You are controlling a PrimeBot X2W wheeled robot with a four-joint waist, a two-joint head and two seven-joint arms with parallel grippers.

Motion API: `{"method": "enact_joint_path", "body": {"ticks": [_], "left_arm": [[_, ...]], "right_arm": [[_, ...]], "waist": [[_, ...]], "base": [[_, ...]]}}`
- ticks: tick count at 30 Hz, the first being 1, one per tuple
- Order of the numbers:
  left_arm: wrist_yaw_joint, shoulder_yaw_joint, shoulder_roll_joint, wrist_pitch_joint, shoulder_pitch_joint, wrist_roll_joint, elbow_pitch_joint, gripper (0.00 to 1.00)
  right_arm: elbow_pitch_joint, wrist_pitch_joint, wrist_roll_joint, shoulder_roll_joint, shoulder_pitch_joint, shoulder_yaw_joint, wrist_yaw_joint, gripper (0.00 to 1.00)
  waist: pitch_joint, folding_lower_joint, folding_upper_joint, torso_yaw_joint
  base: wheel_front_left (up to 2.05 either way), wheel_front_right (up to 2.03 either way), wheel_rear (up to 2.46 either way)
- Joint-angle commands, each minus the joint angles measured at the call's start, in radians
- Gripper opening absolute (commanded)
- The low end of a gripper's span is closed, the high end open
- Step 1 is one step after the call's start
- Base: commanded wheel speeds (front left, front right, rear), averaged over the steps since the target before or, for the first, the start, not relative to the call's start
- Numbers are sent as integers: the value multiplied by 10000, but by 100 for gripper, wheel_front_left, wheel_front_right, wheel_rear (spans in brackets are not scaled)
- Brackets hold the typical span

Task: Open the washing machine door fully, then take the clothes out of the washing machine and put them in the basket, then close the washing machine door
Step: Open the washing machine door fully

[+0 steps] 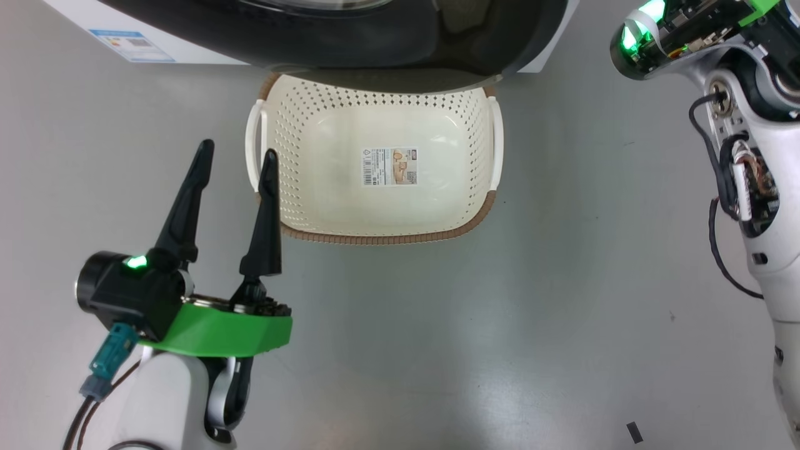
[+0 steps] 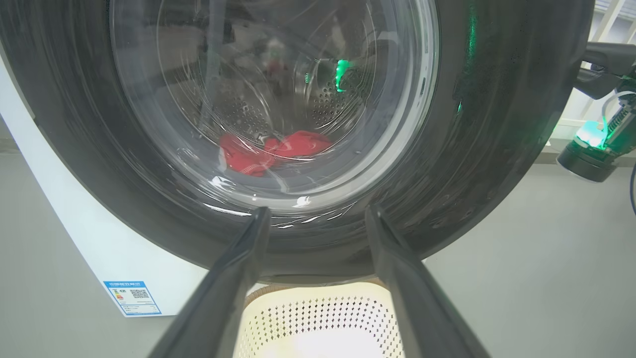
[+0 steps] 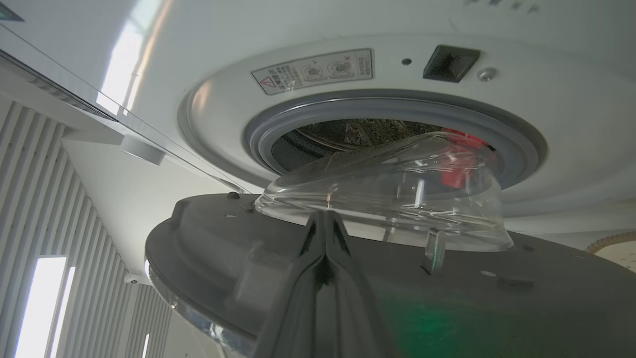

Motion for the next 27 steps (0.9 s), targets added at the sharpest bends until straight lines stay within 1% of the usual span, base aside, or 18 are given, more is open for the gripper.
{"method": "enact_joint_path", "body": {"ticks": [1, 5, 11, 27], "left_arm": [[77, 224, 244, -49, -7, -37, -217, 100], [116, 181, 244, -49, -9, -66, -212, 100], [152, 181, 244, -49, 15, -101, -179, 100], [240, 379, 244, -49, 396, -231, -98, 100]], "right_arm": [[-88, 343, 169, 163, -247, 21, 65, 0], [274, 1159, 302, 123, -563, 127, 65, 0], [376, 1820, 15, 16, -744, 333, 65, 0], [152, 2363, -893, 82, 456, 673, 65, 0]], "waist": [[0, 0, 0, 55], [13, 0, 0, 151], [-22, 0, 0, 224], [-1057, 0, 0, 620]], "base": [[0, 0, 0], [0, 0, 0], [0, 0, 0], [0, 0, 0]]}}
